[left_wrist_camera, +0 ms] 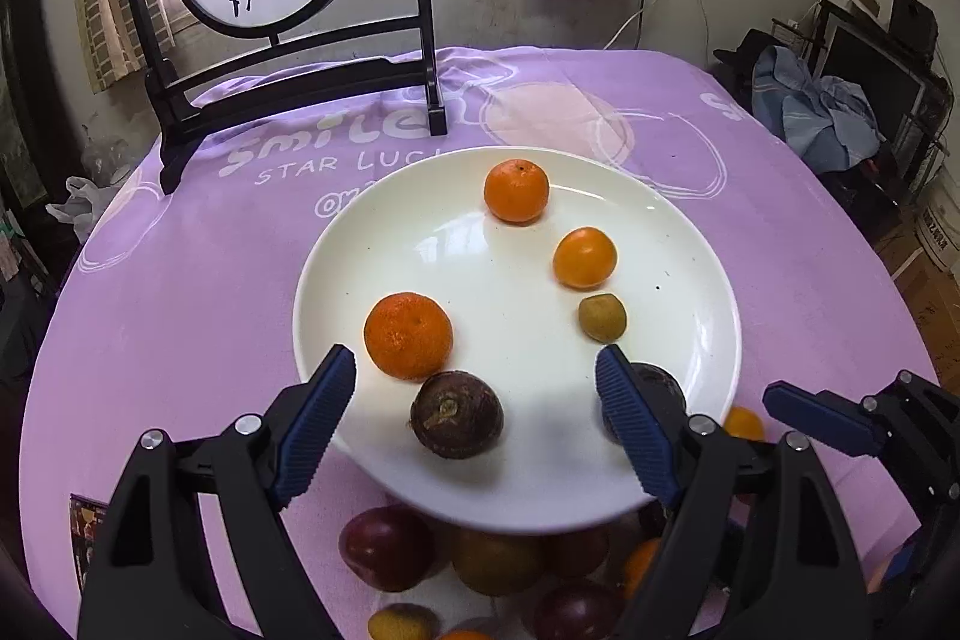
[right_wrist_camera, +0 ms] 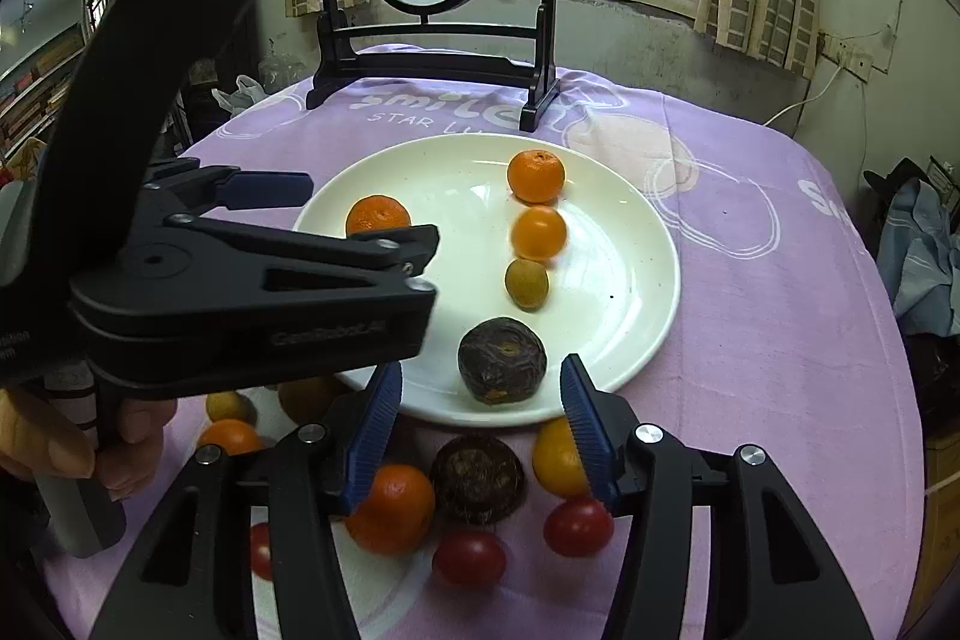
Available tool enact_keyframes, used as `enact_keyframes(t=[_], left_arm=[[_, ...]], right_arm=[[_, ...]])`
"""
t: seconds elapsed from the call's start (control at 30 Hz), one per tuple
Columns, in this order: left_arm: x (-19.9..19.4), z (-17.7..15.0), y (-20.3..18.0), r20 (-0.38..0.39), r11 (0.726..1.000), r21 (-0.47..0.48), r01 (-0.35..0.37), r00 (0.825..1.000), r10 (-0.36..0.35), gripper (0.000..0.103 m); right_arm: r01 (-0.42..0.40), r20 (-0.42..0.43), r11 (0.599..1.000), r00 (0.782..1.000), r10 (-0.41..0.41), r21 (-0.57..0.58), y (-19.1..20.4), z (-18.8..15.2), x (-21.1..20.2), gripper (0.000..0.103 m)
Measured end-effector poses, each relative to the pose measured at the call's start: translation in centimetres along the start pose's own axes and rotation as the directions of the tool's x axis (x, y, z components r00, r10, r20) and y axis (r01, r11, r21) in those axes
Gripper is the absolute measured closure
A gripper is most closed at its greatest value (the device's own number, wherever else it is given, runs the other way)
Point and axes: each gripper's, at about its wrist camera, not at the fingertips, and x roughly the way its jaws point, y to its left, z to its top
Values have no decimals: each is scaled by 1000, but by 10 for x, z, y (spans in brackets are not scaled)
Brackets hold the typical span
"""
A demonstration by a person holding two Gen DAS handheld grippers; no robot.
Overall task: Organize fruits
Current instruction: 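Place the dark purple fruit on the plate with the right tool while the left tool places the orange there, then grasp a red tomato with the right tool while the left tool grasps a red cherry tomato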
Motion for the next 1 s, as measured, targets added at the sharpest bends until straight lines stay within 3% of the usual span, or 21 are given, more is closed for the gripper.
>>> enact_keyframes(t=[0.47,0.67,1.0], left_arm=[[-74,-62,-3,47,999,7,54,997,-54,18],[-95,-88,4,50,999,-14,46,998,-45,18],[-117,-111,9,55,999,-19,48,997,-47,17]], right_arm=[[-9,-5,997,1000,10,79,-6,-56,-41,45],[-8,-15,993,1000,9,121,-5,-80,-52,45],[-17,-30,997,999,19,73,19,-101,-62,44]])
